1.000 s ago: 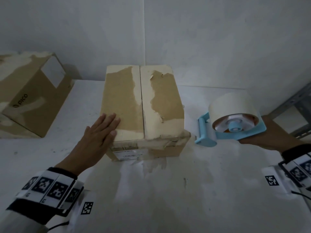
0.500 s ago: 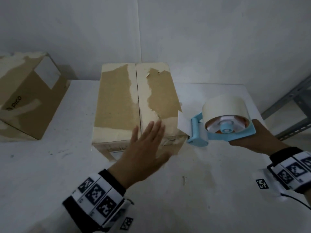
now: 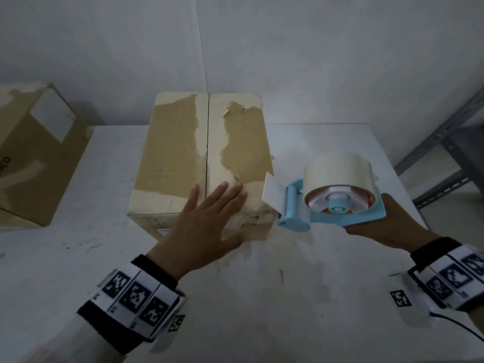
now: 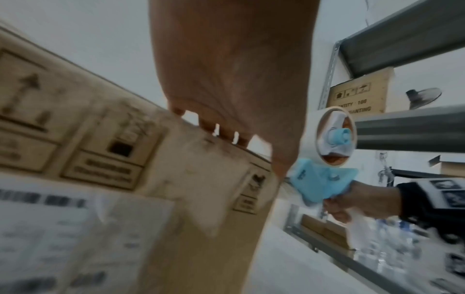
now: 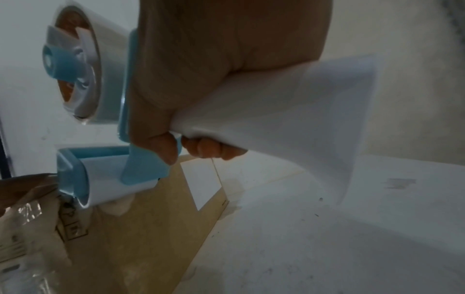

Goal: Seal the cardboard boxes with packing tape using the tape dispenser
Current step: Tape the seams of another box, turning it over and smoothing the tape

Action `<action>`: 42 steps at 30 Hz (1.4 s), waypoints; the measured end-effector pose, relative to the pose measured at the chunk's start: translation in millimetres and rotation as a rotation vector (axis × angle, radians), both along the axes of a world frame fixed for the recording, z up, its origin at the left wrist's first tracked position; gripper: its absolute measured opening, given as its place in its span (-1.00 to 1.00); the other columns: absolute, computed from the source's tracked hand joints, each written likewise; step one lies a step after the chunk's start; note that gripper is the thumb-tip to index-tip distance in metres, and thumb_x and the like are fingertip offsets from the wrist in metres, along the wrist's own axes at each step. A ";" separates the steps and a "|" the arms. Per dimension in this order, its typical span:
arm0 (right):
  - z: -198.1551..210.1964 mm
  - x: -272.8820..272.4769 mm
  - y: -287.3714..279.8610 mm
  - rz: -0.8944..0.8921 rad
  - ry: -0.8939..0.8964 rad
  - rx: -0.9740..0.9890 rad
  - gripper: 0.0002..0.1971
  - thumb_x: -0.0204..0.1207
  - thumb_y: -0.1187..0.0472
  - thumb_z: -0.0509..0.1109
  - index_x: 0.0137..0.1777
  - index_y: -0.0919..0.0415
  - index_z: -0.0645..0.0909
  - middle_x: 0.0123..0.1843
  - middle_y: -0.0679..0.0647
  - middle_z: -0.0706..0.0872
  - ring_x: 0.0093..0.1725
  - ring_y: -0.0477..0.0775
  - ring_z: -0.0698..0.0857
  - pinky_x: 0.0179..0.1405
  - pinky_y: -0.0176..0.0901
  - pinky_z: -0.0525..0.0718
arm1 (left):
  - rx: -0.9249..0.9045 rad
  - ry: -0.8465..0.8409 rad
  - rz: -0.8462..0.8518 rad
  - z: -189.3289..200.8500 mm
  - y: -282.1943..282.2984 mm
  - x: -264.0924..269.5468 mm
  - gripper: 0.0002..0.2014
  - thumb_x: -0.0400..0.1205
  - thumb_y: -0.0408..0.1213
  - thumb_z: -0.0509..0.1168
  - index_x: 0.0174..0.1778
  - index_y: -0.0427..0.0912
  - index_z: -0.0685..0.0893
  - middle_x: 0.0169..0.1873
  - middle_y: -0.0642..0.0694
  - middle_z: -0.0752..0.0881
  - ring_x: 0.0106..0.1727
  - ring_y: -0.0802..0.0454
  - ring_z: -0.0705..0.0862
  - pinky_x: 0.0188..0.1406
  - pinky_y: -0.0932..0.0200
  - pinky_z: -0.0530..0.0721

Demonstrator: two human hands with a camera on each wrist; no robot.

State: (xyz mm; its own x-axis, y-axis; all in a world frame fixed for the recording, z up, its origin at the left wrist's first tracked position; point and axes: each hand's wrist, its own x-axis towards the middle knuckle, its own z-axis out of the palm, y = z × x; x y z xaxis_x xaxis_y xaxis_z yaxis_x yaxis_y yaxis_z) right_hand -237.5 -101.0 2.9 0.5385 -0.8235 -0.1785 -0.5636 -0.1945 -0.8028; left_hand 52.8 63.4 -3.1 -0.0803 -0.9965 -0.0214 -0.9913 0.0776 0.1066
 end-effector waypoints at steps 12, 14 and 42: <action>8.1 -2.3 -21.8 0.108 0.099 -0.103 -0.80 0.20 0.52 0.55 -0.20 0.44 0.64 -0.30 0.50 0.70 -0.30 0.35 0.67 -0.31 0.07 0.62 | -0.020 -0.105 -0.007 -8.6 2.3 -27.7 -0.28 0.47 0.25 -0.02 0.56 0.08 0.19 0.53 -0.09 0.39 0.52 -0.14 0.39 0.32 -0.47 0.39; 6.9 -1.1 -22.4 0.136 0.090 -0.119 -0.76 0.19 0.54 0.56 -0.31 0.22 0.64 -0.35 0.46 0.70 -0.36 0.26 0.65 -0.39 0.03 0.63 | -0.019 -0.108 -0.002 -7.5 2.4 -28.0 -0.29 0.47 0.24 -0.02 0.56 0.08 0.19 0.53 -0.09 0.40 0.52 -0.15 0.41 0.32 -0.47 0.41; -16.8 -15.2 -23.5 0.125 0.030 -0.312 -0.51 0.09 0.47 0.47 -0.56 -0.15 0.33 -0.69 -0.21 0.57 -0.47 -0.54 0.58 -0.53 -0.63 0.51 | -0.069 -0.123 -0.039 -11.5 1.3 -25.5 -0.29 0.49 0.24 -0.01 0.55 0.03 0.18 0.54 -0.12 0.37 0.53 -0.16 0.37 0.34 -0.49 0.36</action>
